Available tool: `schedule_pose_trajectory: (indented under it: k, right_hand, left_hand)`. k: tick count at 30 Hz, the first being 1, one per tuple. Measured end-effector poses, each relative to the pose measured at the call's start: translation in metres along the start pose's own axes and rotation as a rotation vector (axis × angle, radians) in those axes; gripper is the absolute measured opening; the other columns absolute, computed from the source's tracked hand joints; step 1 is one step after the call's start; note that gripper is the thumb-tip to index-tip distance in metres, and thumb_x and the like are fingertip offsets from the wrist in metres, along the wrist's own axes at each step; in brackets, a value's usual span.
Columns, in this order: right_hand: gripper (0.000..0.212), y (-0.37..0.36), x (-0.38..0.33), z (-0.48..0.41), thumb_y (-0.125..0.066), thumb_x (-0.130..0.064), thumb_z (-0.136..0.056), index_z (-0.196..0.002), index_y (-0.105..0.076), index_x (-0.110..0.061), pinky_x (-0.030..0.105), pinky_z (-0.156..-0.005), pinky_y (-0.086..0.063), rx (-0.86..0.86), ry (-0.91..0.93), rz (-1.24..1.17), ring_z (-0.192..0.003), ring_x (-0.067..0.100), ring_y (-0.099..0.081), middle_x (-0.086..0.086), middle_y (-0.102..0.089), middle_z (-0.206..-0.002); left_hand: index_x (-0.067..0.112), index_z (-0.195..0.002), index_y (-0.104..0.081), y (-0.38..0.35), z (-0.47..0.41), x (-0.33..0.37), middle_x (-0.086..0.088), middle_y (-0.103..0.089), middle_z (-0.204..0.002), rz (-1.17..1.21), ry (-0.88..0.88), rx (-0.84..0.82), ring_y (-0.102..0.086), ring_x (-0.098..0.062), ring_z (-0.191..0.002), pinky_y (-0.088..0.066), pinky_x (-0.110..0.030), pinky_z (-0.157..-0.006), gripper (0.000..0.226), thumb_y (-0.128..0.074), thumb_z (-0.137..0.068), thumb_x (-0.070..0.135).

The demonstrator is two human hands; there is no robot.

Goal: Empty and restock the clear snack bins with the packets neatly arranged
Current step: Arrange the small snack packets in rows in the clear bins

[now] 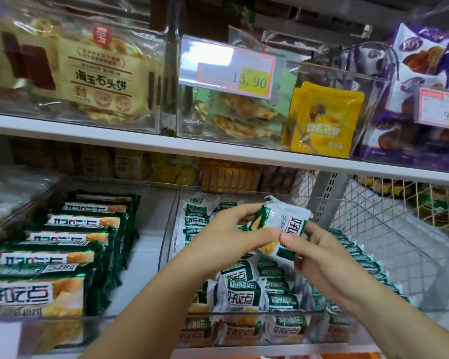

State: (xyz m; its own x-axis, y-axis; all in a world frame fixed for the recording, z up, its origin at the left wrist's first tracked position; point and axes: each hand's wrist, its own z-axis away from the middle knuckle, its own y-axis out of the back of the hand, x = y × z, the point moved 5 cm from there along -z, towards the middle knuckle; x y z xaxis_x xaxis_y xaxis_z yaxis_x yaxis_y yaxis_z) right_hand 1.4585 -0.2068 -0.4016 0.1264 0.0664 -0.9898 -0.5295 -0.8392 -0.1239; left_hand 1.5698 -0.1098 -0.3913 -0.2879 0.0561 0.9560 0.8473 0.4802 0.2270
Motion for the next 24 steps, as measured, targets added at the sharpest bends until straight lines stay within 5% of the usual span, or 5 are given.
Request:
schedule_pose_trajectory:
  k: [4,8,12,19,24]
  right_hand:
    - [0.071,0.033,-0.015,-0.032,-0.082,-0.042,-0.065,-0.125,-0.05,-0.021,0.026,-0.098,-0.037,0.174,0.068,0.796,-0.11,0.009,-0.053,-0.01,-0.05,-0.125]
    - [0.07,0.051,-0.02,-0.082,-0.075,-0.034,-0.08,-0.137,-0.039,-0.016,0.028,-0.088,-0.042,0.128,0.125,1.237,-0.116,0.022,-0.053,0.002,-0.053,-0.129]
    - [0.065,0.046,-0.014,-0.125,-0.073,-0.027,-0.082,-0.136,-0.037,-0.018,0.025,-0.077,-0.042,0.047,0.072,1.472,-0.103,0.022,-0.055,0.006,-0.052,-0.13]
    - [0.084,0.033,0.011,-0.173,-0.074,-0.017,-0.08,-0.15,-0.028,-0.026,0.035,-0.106,-0.04,-0.237,-0.195,1.64,-0.134,0.025,-0.04,0.006,-0.033,-0.153]
    - [0.065,0.037,0.011,-0.179,-0.075,-0.022,-0.081,-0.139,-0.045,-0.018,0.03,-0.103,-0.036,-0.129,-0.035,1.651,-0.128,0.023,-0.045,0.004,-0.046,-0.142]
  left_hand:
    - [0.035,-0.124,-0.057,0.039,0.0,-0.005,0.025,-0.055,-0.115,-0.354,-0.06,0.236,-0.048,0.007,-0.109,-0.031,-0.016,-0.092,0.036,-0.063,-0.089,0.038]
    - [0.027,-0.124,-0.059,0.068,0.001,-0.022,0.011,-0.057,-0.128,-0.498,-0.033,0.442,-0.048,-0.004,-0.118,-0.029,-0.017,-0.091,0.032,-0.059,-0.092,0.031]
    - [0.027,-0.123,-0.059,0.076,-0.004,-0.031,0.01,-0.057,-0.126,-0.478,-0.026,0.485,-0.043,0.0,-0.108,-0.031,-0.018,-0.089,0.03,-0.058,-0.093,0.03]
    - [0.028,-0.122,-0.059,0.083,-0.01,-0.038,0.018,-0.051,-0.107,-0.44,-0.025,0.511,-0.043,0.002,-0.102,-0.032,-0.02,-0.086,0.03,-0.058,-0.092,0.033]
    - [0.028,-0.122,-0.06,0.097,-0.007,-0.046,0.016,-0.059,-0.112,-0.323,-0.004,0.542,-0.053,-0.006,-0.111,-0.038,-0.026,-0.095,0.03,-0.06,-0.092,0.029]
